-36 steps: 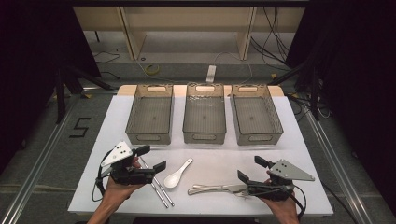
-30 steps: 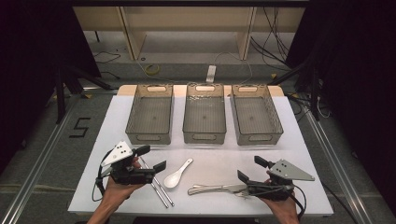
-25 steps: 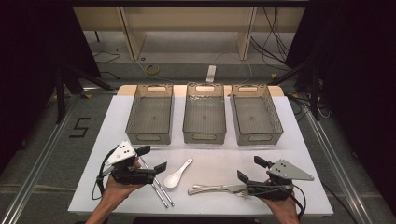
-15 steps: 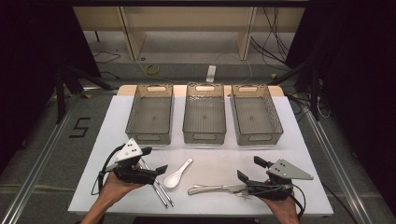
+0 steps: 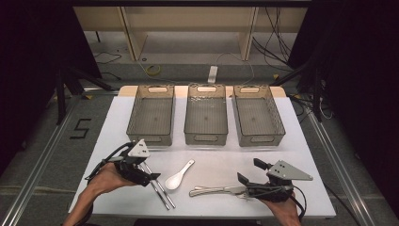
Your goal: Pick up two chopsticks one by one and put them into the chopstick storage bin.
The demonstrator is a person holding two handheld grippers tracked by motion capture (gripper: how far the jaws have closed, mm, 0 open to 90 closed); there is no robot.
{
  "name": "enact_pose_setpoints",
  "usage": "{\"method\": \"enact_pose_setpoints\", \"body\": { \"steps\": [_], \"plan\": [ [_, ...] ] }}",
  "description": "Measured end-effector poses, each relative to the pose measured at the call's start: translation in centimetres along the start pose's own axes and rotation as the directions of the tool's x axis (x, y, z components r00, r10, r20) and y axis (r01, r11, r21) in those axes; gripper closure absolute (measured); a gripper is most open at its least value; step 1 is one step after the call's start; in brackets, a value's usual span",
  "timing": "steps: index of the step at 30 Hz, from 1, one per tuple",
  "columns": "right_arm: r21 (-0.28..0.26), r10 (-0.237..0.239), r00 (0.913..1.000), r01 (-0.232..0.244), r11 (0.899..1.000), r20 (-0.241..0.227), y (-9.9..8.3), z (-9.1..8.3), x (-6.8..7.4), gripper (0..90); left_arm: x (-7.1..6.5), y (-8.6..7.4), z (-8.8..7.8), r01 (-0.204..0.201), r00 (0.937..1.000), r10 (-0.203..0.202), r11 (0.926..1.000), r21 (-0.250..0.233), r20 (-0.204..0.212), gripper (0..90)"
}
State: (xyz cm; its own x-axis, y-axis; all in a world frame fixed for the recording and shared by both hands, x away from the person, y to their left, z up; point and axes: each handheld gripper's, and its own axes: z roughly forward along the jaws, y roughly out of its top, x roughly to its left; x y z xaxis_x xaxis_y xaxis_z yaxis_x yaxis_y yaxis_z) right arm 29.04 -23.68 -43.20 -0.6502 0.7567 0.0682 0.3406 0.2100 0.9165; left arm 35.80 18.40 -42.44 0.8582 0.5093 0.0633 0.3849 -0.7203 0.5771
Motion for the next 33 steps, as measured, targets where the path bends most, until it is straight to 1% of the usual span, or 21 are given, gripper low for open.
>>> {"method": "enact_pose_setpoints", "body": {
  "steps": [3, 5, 6, 7, 9, 12, 14, 18, 20, 21, 22, 23, 24, 25, 26, 27, 29, 30, 31, 32, 33],
  "plan": [
    [0.004, -0.003, 1.0000, 0.003, 1.000, -0.001, 0.0, 0.0, 0.1, 23.2, -0.1, 0.0, 0.4, -0.031, 0.9993, 0.030, 0.9986, 0.043, 0.024, 20.0],
    [0.003, -0.001, 1.0000, 0.001, 1.000, -0.003, 0.0, 0.0, 0.0, 23.2, -0.3, -0.1, 0.7, -0.073, 0.9967, 0.070, 0.9943, 0.078, 0.041, 22.7],
    [0.005, -0.005, 1.0000, 0.005, 1.000, -0.002, 0.0, 0.0, 0.0, 23.2, -0.2, -0.2, 1.0, -0.101, 0.9931, 0.093, 0.9876, 0.120, 0.072, 23.4],
    [0.008, -0.012, 0.9999, 0.012, 1.000, 0.000, 0.0, 0.0, 0.0, 23.2, -0.2, -0.2, 1.0, -0.101, 0.9931, 0.093, 0.9876, 0.120, 0.072, 24.0],
    [0.011, -0.015, 0.9999, 0.015, 1.000, 0.001, -0.1, 0.1, 0.0, 23.2, -0.2, -0.2, 1.5, -0.132, 0.9887, 0.118, 0.9781, 0.161, 0.093, 24.8],
    [0.016, -0.013, 0.9999, 0.012, 1.000, 0.002, -0.1, 0.2, -0.1, 23.2, -0.2, -0.5, 1.9, -0.174, 0.9796, 0.150, 0.9661, 0.191, 0.134, 25.7],
    [0.018, -0.014, 0.9999, 0.014, 1.000, 0.000, -0.1, 0.2, -0.1, 23.2, -0.2, -0.8, 2.0, -0.189, 0.9761, 0.160, 0.9599, 0.207, 0.147, 25.7],
    [0.021, -0.015, 0.9999, 0.015, 1.000, -0.004, -0.1, 0.2, 0.0, 23.3, -0.1, -1.0, 2.4, -0.213, 0.9708, 0.183, 0.9554, 0.205, 0.155, 26.9],
    [0.023, -0.019, 0.9998, 0.019, 1.000, -0.006, -0.1, 0.2, 0.0, 23.3, 0.0, -1.1, 2.7, -0.231, 0.9668, 0.198, 0.9468, 0.224, 0.162, 27.3],
    [0.024, -0.018, 0.9998, 0.019, 1.000, -0.006, -0.1, 0.2, 0.0, 23.3, 0.0, -1.1, 2.7, -0.231, 0.9668, 0.198, 0.9468, 0.224, 0.162, 27.3],
    [0.025, -0.018, 0.9998, 0.019, 1.000, -0.006, -0.1, 0.2, 0.0, 23.3, 0.1, -1.1, 3.0, -0.251, 0.9620, 0.213, 0.9373, 0.242, 0.171, 27.6],
    [0.025, -0.018, 0.9998, 0.019, 1.000, -0.006, -0.1, 0.2, 0.0, 23.3, 0.1, -1.1, 3.0, -0.251, 0.9620, 0.213, 0.9373, 0.242, 0.171, 27.8],
    [0.029, -0.022, 0.9997, 0.022, 0.999, -0.005, -0.1, 0.3, 0.0, 23.3, 0.2, -1.0, 3.1, -0.261, 0.9594, 0.223, 0.9333, 0.246, 0.173, 28.0],
    [0.028, -0.022, 0.9997, 0.022, 0.999, -0.006, -0.1, 0.3, 0.1, 23.4, 0.2, -1.0, 3.2, -0.264, 0.9586, 0.225, 0.9329, 0.245, 0.174, 28.4],
    [0.029, -0.023, 0.9997, 0.023, 0.999, -0.006, -0.1, 0.3, 0.1, 23.4, 0.3, -1.0, 3.3, -0.259, 0.9595, 0.221, 0.9363, 0.237, 0.174, 28.7],
    [0.030, -0.023, 0.9997, 0.023, 0.999, -0.007, -0.1, 0.3, 0.0, 23.4, 0.4, -1.0, 3.3, -0.272, 0.9562, 0.233, 0.9312, 0.243, 0.177, 29.0],
    [0.035, -0.023, 0.9997, 0.024, 0.999, -0.009, -0.1, 0.4, 0.0, 23.4, 0.5, -1.0, 3.5, -0.273, 0.9549, 0.231, 0.9312, 0.242, 0.186, 30.0],
    [0.038, -0.024, 0.9996, 0.025, 0.999, -0.010, -0.1, 0.4, 0.0, 23.4, 0.4, -1.0, 3.7, -0.279, 0.9520, 0.234, 0.9280, 0.247, 0.198, 30.8],
    [0.038, -0.024, 0.9996, 0.025, 0.999, -0.010, -0.1, 0.4, 0.0, 23.4, 0.4, -1.0, 3.7, -0.279, 0.9520, 0.234, 0.9280, 0.247, 0.198, 31.0],
    [0.042, -0.027, 0.9996, 0.027, 0.999, -0.012, -0.1, 0.4, 0.1, 23.4, 0.5, -1.0, 3.8, -0.290, 0.9492, 0.243, 0.9223, 0.256, 0.200, 31.0],
    [0.043, -0.030, 0.9994, 0.031, 0.999, -0.014, -0.1, 0.4, 0.1, 23.4, 0.5, -1.1, 3.8, -0.293, 0.9485, 0.247, 0.9209, 0.257, 0.198, 31.6]
  ]
}}
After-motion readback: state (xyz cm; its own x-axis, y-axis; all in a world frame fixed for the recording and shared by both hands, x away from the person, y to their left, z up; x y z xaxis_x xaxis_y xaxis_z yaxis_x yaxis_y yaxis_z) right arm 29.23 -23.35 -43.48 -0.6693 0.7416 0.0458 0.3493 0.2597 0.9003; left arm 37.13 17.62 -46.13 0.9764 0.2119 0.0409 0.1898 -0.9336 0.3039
